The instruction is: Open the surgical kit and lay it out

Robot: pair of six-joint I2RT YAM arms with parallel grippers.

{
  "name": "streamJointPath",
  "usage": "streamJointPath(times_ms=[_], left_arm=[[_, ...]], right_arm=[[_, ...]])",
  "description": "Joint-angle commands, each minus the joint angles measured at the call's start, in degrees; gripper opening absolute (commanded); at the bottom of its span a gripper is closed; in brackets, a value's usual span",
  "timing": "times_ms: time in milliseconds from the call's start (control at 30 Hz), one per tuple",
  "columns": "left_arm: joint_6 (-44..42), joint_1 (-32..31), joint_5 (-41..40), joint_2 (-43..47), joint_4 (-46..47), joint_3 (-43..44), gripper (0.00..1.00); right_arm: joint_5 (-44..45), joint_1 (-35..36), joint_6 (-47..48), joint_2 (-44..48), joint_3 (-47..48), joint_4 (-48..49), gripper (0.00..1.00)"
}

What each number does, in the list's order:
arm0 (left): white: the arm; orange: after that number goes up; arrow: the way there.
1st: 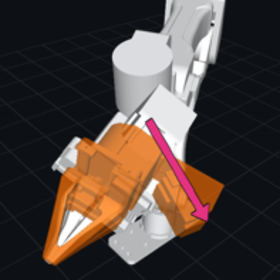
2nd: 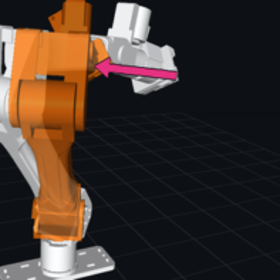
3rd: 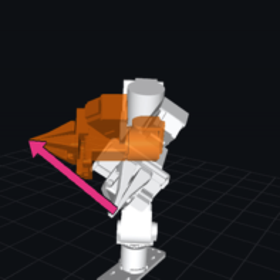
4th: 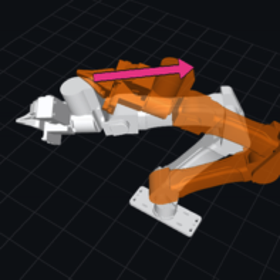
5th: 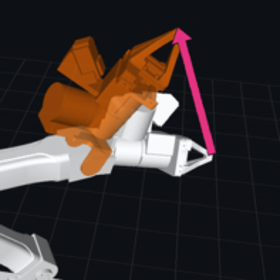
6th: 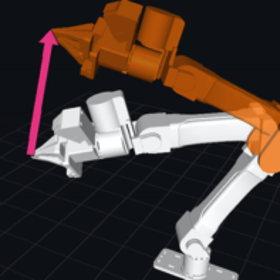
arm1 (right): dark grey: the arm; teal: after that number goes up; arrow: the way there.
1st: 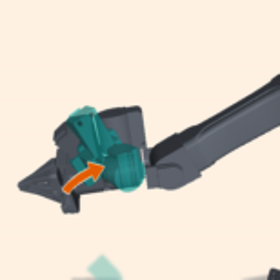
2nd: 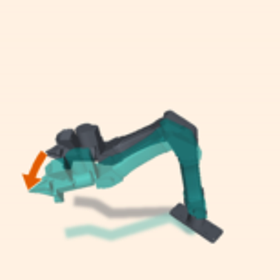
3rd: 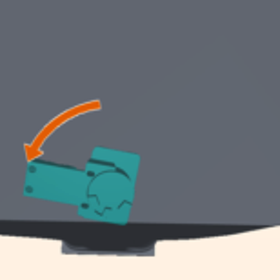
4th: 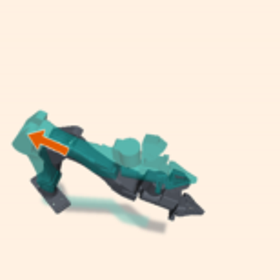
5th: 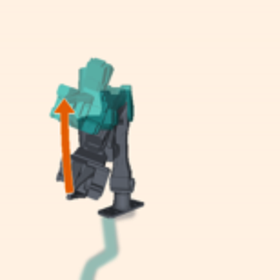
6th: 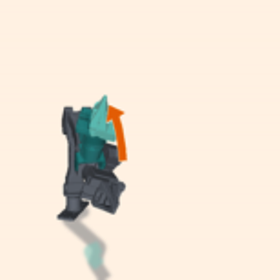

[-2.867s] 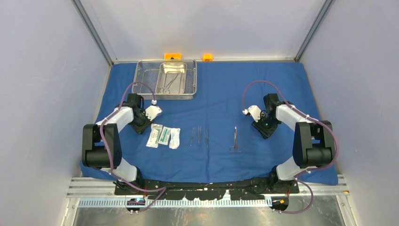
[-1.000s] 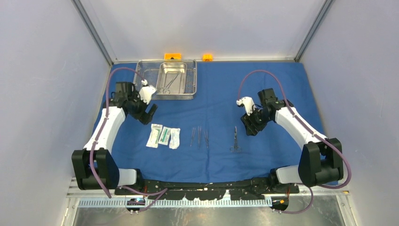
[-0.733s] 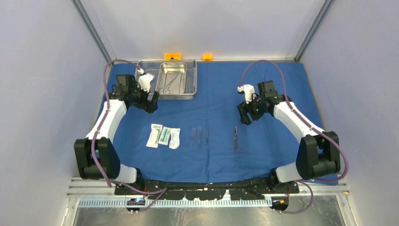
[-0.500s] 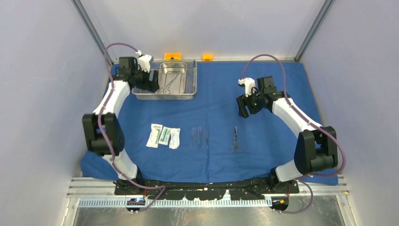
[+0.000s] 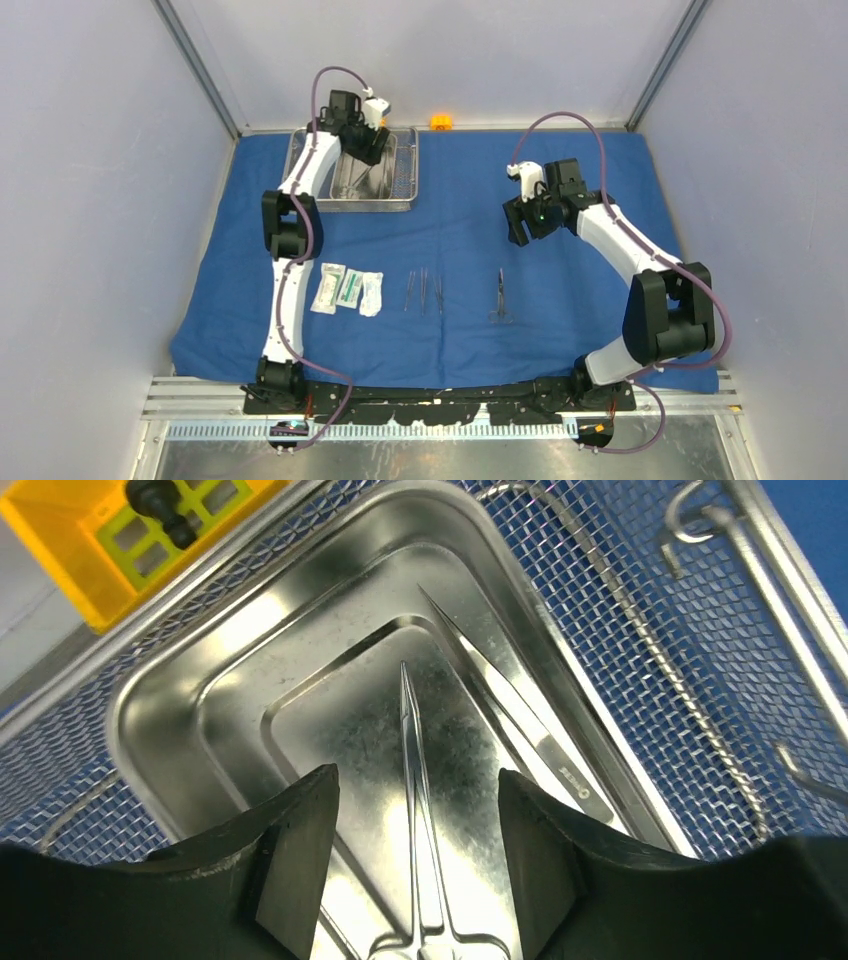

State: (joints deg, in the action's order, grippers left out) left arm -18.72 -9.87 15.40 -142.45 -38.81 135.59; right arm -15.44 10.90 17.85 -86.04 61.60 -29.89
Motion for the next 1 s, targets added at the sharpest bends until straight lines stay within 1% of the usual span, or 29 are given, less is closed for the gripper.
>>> streamJointPath(times_ms=[0, 133, 267, 367, 600, 800, 967], left_arm=[[-1.8, 0.7, -0.1, -5.3, -6.6, 9.0, 0.60], [-1.3, 0.7, 1.3, -7.2, -5.3, 9.0, 0.55], [-0.2, 0.7, 2.5, -8.5, -5.0, 9.3, 0.47], [-0.1, 0.7, 2.6, -9.5, -5.5, 9.9, 0.45], [-0.2, 0.7, 3.3, -10.6, -8.0, 9.3, 0.36], [-0.2, 0.7, 4.0, -11.4, -10.0, 9.4, 0.25], [-0.4, 0.7, 2.6, -11.7, -10.7, 9.3, 0.18]], right_arm=[[1.5, 0.2, 0.9, -1.6, 1.2, 1.5, 0.71], [2.0, 0.2, 1.5, -2.7, 1.2, 1.3, 0.71], [2.6, 0.2, 2.0, -3.4, 1.2, 1.1, 0.70], [2.7, 0.1, 2.2, -3.3, 1.2, 0.9, 0.69], [2.7, 0.2, 2.2, -3.3, 1.3, 0.6, 0.68], [2.3, 0.1, 2.2, -3.3, 1.5, 0.1, 0.68], [2.3, 0.1, 2.2, -2.7, 1.3, 0.0, 0.67]])
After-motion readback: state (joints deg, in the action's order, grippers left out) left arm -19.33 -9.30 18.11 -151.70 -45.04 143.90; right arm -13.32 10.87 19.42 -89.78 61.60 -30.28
